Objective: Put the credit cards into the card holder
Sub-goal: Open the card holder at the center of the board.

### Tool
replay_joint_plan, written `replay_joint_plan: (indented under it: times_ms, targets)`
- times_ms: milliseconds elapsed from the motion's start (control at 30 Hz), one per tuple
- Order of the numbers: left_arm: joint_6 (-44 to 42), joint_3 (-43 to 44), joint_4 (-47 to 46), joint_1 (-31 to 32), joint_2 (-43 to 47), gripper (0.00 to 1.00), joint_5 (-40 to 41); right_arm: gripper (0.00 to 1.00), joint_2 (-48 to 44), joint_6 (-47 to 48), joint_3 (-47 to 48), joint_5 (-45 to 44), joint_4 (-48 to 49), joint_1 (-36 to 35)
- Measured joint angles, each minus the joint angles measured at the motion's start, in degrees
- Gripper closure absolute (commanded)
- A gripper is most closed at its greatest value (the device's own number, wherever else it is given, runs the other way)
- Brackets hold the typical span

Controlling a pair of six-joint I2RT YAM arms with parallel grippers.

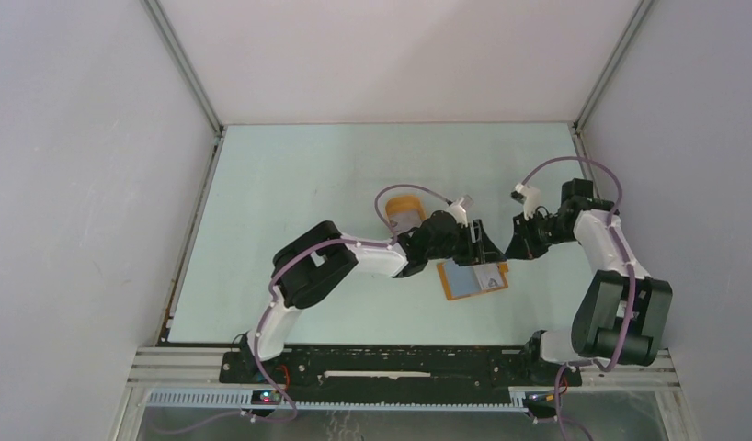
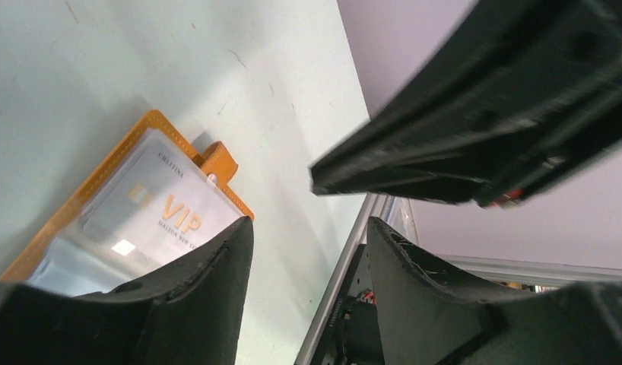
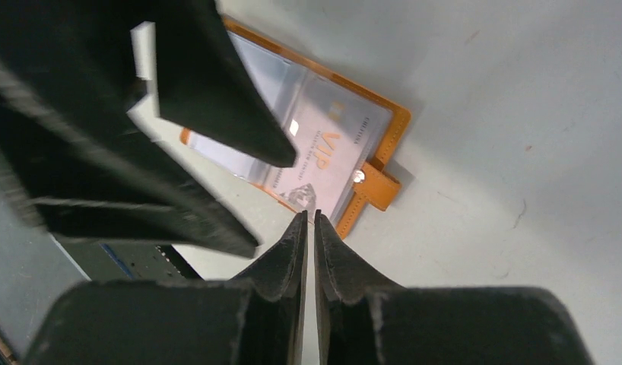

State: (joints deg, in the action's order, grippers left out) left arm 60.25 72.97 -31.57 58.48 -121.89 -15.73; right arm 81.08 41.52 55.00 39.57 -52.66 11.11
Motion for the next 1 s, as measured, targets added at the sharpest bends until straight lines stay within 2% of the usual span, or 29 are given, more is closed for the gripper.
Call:
replay_joint_plan:
  times_ms: [233, 400, 433, 533, 600, 633, 733, 867, 1000]
  targets:
    - [-3.1, 2.0, 4.9, 0.0, -1.3, 0.37, 0.9, 0.86, -5.4, 5.7, 0.0, 7.5, -3.7, 2.3]
    - [-9.9, -2.1, 10.1, 0.0, 6.3, 0.37, 5.7, 0.82, -12.7, 7.4, 0.0, 10.4, -4.0, 2.3]
    - [-11.6, -3.5, 11.1, 0.0, 9.3, 0.37, 7.0, 0.73, -14.6, 7.2, 0.0, 10.4, -3.5, 2.3]
    - [-17.2, -7.0, 13.0, 0.0, 18.6, 0.36, 11.5, 0.27, -21.0, 5.6, 0.0, 9.5, -0.8, 2.2]
    - [-21.6, -9.7, 14.1, 0.0, 26.0, 0.33, 15.4, 0.07, -26.1, 5.0, 0.0, 9.3, 2.1, 2.1]
    - [-23.2, -10.8, 14.5, 0.0, 28.7, 0.29, 17.0, 0.03, -27.8, 4.3, 0.0, 9.7, 3.3, 2.0]
    - [-29.1, -14.7, 16.2, 0.0, 37.2, 0.2, 23.2, 0.04, -30.2, 3.0, 0.6, 13.2, 5.2, 1.9]
    - [-35.6, -18.3, 19.4, -0.4, 43.8, 0.01, 30.7, 0.08, -27.0, 0.9, 3.3, 18.0, 6.3, -2.0]
    - [-41.6, -19.7, 24.2, -2.0, 45.7, 0.0, 36.4, 0.11, -21.2, -2.6, 3.7, 18.3, 7.8, -11.2]
